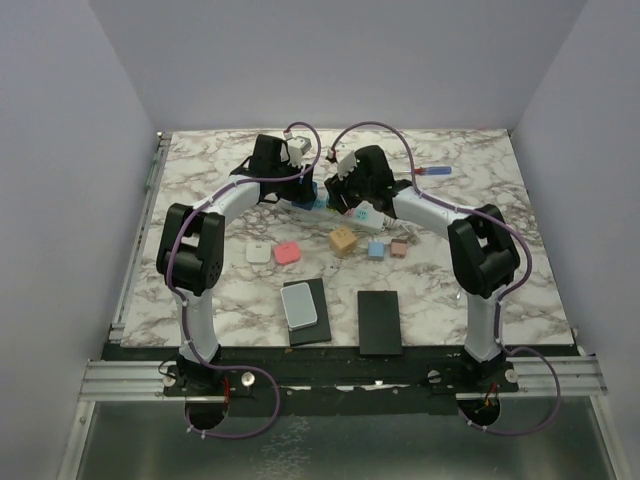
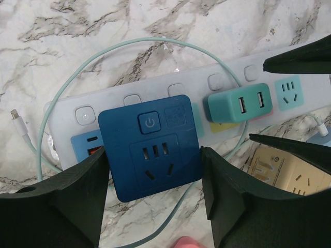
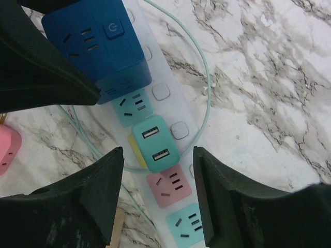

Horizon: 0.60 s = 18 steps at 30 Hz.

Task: Pull the plug off the socket
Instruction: Move the socket to the center of the board, then remove the plug from the socket.

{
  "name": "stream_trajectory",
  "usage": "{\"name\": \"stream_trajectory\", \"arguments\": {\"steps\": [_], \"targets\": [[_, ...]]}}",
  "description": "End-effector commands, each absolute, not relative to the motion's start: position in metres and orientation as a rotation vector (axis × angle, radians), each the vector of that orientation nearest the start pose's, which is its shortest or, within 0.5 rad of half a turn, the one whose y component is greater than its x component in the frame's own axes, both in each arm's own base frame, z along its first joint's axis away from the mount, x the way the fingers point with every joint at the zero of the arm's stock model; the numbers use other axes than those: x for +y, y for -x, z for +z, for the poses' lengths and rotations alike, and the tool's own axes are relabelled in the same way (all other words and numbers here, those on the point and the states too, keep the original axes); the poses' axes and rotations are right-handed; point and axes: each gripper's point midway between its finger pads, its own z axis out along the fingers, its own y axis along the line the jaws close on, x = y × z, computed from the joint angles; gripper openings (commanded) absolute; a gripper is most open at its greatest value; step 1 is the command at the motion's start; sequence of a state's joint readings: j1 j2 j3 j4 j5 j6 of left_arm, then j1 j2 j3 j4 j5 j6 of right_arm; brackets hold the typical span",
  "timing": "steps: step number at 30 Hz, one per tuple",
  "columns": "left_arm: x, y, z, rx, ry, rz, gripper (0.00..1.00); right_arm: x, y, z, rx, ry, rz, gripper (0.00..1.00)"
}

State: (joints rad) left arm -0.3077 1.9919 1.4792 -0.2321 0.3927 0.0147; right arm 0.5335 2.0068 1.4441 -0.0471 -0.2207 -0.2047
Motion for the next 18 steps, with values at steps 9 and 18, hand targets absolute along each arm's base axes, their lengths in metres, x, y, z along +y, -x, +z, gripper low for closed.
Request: {"name": "stream_trajectory", "arguments": {"steps": [9, 18], "targets": [[-0.222, -0.456, 0.079, 2.339, -0.571, -0.654, 0.41, 0.323, -0.461, 0.078, 2.001, 0.999, 0.375, 0.57], [-0.219, -0.458, 0.077, 2.357, -0.529, -0.641, 0.41, 0.320, -0.459, 0.067, 2.021, 1.002, 0.350, 0.50]]}}
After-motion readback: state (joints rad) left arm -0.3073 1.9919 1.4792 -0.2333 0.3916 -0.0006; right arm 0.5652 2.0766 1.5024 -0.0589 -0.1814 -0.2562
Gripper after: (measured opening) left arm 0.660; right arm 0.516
